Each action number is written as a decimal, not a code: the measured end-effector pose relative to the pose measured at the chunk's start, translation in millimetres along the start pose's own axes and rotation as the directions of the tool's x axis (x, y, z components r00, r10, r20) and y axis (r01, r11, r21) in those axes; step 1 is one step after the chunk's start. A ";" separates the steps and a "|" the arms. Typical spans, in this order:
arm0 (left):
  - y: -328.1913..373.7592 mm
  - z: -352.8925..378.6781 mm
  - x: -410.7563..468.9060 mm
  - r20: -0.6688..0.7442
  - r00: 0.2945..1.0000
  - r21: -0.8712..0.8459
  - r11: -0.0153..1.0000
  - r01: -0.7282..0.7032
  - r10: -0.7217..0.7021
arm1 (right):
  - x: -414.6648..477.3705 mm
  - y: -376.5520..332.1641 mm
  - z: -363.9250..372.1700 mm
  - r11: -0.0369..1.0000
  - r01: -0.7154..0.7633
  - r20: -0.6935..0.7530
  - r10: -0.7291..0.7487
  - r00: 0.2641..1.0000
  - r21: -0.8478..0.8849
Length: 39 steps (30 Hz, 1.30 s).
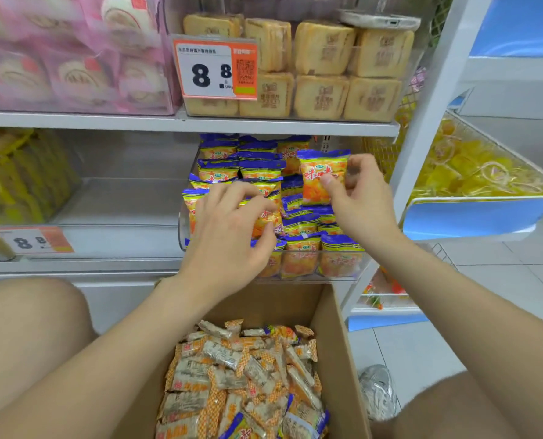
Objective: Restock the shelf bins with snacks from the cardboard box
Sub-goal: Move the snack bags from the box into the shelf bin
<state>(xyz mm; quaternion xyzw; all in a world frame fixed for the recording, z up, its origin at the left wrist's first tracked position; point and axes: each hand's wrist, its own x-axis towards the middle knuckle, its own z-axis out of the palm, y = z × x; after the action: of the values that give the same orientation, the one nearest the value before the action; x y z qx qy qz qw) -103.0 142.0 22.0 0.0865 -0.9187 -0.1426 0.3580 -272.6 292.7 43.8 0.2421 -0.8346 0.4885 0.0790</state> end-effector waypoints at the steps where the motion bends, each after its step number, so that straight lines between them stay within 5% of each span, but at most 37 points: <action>1: -1.6 1.4 2.2 0.045 0.999 0.069 0.997 0.016 -0.019 | 8.3 2.9 3.7 0.996 0.022 0.012 -0.021 1.000 -0.082; 5: -8.7 6.2 6.4 0.193 0.974 0.317 0.947 0.055 -0.121 | 38.7 10.2 36.4 0.987 -0.015 0.010 0.017 1.000 -0.160; 10: -17.8 11.5 8.9 0.268 0.949 0.424 0.905 0.040 -0.167 | 62.2 3.0 65.4 0.982 -0.058 -0.049 0.050 0.998 -0.179; 15: -21.1 14.8 8.5 0.248 0.957 0.419 0.907 0.035 -0.152 | 83.9 7.6 80.8 0.909 0.007 0.152 0.062 0.986 -0.416; 21: -21.5 13.6 8.1 0.242 0.959 0.410 0.912 0.035 -0.146 | 92.4 5.3 79.8 0.890 -0.019 0.249 0.148 0.957 -0.455; 27: -18.4 7.5 6.1 0.152 0.984 0.351 0.936 0.034 -0.093 | 66.4 -1.0 67.6 0.810 -0.109 0.095 0.199 0.975 -0.576; 31: -12.6 -1.2 2.9 -0.001 0.999 0.252 0.967 -0.042 0.044 | 31.2 -11.3 41.1 0.844 0.104 0.127 -0.042 0.991 -0.527; 35: 8.2 -6.2 -15.2 0.051 0.997 0.125 0.990 -0.068 0.062 | -23.3 -28.1 7.4 0.861 0.392 0.396 -0.253 0.883 -0.323; 37: 14.9 2.8 -31.1 0.287 0.958 0.140 0.990 -0.024 -0.017 | -48.1 -31.5 -1.2 0.826 0.470 0.620 -0.198 0.760 -0.313; 39: 14.9 19.7 -48.2 0.557 0.824 0.198 0.980 -0.014 -0.101 | -66.1 -21.8 -0.2 0.761 0.548 0.799 -0.068 0.598 -0.346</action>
<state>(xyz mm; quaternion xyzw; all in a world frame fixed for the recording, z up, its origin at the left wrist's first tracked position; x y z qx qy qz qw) -82.2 172.6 -17.5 0.0960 -0.9905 -0.0799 0.0567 -204.6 305.7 36.5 0.5335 -0.8362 0.0540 -0.1149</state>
